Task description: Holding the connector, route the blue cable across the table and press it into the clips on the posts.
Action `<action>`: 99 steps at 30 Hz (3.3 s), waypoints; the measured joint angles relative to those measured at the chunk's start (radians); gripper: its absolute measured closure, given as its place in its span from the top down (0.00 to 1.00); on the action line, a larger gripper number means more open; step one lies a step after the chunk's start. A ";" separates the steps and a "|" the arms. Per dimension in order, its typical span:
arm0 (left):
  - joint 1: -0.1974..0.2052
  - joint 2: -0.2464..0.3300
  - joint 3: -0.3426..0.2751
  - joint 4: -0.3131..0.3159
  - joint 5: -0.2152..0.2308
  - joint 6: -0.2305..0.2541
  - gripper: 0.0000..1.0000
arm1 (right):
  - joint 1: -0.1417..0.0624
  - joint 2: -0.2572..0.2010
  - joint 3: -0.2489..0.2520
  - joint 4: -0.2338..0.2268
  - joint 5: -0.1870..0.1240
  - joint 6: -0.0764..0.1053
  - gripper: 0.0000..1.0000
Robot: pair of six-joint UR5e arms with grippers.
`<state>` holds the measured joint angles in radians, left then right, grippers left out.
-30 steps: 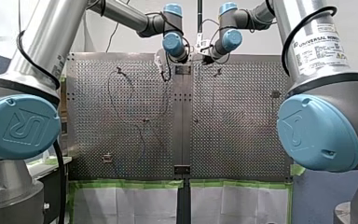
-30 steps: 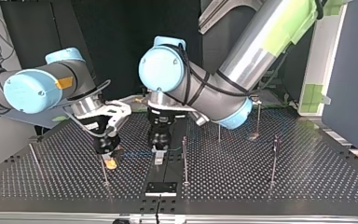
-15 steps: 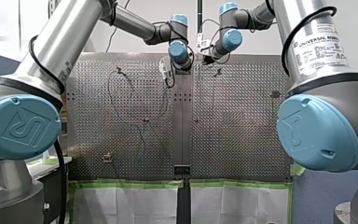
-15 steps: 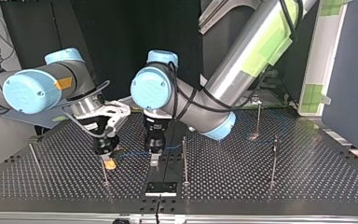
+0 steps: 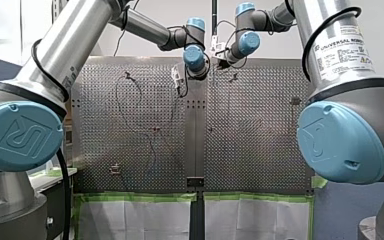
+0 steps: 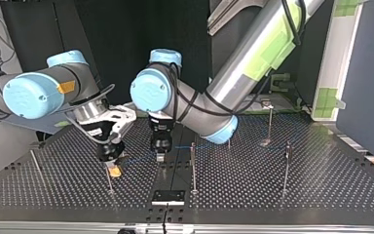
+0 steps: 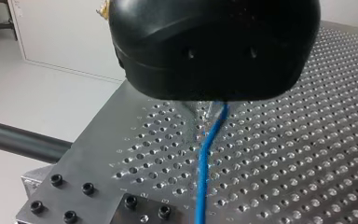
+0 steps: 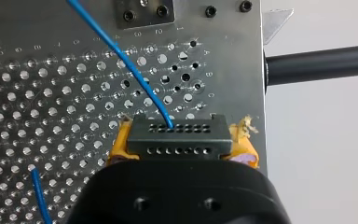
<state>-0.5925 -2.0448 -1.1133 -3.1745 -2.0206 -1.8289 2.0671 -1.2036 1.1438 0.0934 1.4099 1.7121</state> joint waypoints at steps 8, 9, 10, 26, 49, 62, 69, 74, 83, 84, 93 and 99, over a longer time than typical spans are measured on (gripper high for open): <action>-0.008 0.000 -0.006 -0.019 -0.040 -0.009 0.00 | 0.004 0.000 0.004 0.003 -0.001 0.000 0.00; -0.009 0.001 -0.010 -0.024 -0.047 -0.011 0.00 | 0.005 0.000 0.007 0.003 -0.001 -0.001 0.00; -0.010 0.002 -0.019 -0.031 -0.059 -0.013 0.00 | 0.005 0.000 0.011 0.002 0.001 -0.001 0.00; -0.010 0.110 -0.152 0.071 -0.076 -0.026 0.00 | 0.023 -0.001 0.099 0.002 0.002 0.000 0.00; 0.015 0.033 -0.346 0.266 0.011 -0.048 0.00 | 0.021 -0.011 0.207 0.000 0.008 -0.005 0.00; 0.024 0.010 -0.464 0.384 0.076 -0.052 0.00 | -0.006 -0.008 0.315 -0.034 0.026 -0.048 0.00; 0.024 -0.049 -0.529 0.448 0.127 -0.054 0.00 | -0.009 -0.006 0.376 -0.067 0.029 -0.047 0.00; 0.022 -0.088 -0.577 0.497 0.158 -0.068 0.00 | -0.009 0.005 0.423 -0.105 0.031 -0.041 0.00; 0.024 -0.097 -0.652 0.571 0.173 -0.080 0.00 | -0.012 0.069 0.484 -0.143 0.032 -0.027 0.00; 0.025 -0.097 -0.659 0.579 0.176 -0.082 0.00 | -0.013 0.075 0.485 -0.143 0.032 -0.025 0.00; 0.026 -0.121 -0.655 0.634 0.216 -0.088 0.00 | -0.041 0.100 0.487 -0.158 0.034 -0.019 0.00; 0.025 -0.173 -0.600 0.638 0.234 -0.090 0.00 | -0.062 0.102 0.488 -0.201 0.032 -0.018 0.00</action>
<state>-0.5678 -2.2175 -1.7136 -2.5364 -1.7862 -1.9194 2.0048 -1.1019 1.6314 -0.1073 1.4422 1.6938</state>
